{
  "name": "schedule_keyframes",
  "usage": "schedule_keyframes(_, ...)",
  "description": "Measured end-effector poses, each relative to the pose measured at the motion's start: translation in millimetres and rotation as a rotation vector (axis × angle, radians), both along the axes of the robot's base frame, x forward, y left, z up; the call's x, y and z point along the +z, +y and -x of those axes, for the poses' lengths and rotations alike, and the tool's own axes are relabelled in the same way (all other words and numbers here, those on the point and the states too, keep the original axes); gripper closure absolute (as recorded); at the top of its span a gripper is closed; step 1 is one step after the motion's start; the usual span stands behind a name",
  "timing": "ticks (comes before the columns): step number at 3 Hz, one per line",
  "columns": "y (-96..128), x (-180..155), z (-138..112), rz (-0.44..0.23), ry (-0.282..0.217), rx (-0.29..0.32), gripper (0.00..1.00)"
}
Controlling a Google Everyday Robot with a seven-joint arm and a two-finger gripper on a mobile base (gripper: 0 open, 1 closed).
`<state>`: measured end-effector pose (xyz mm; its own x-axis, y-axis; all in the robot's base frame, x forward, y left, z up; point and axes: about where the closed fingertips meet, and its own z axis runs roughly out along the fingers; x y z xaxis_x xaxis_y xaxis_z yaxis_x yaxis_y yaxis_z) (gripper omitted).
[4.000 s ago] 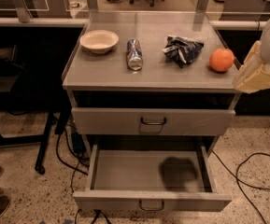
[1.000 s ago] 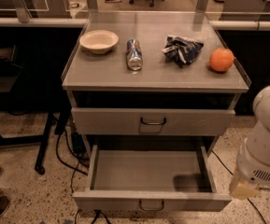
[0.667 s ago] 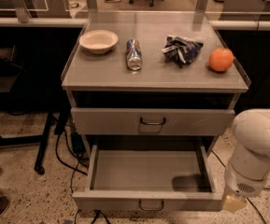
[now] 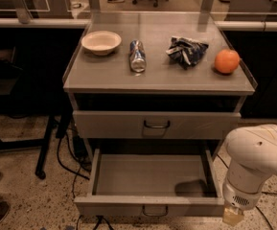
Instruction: Close middle drawer
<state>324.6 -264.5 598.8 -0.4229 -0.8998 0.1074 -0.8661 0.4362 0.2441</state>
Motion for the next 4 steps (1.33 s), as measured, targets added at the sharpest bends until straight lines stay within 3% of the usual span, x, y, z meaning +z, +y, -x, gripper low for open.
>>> schedule_keyframes(1, 0.0, 0.0, 0.0, 0.0, 0.0, 0.0, 1.0)
schedule_keyframes(2, 5.8, -30.3, 6.9, 0.019, -0.001, -0.036, 1.0)
schedule_keyframes(4, 12.7, -108.0, 7.1, 0.006, 0.059, -0.131, 1.0)
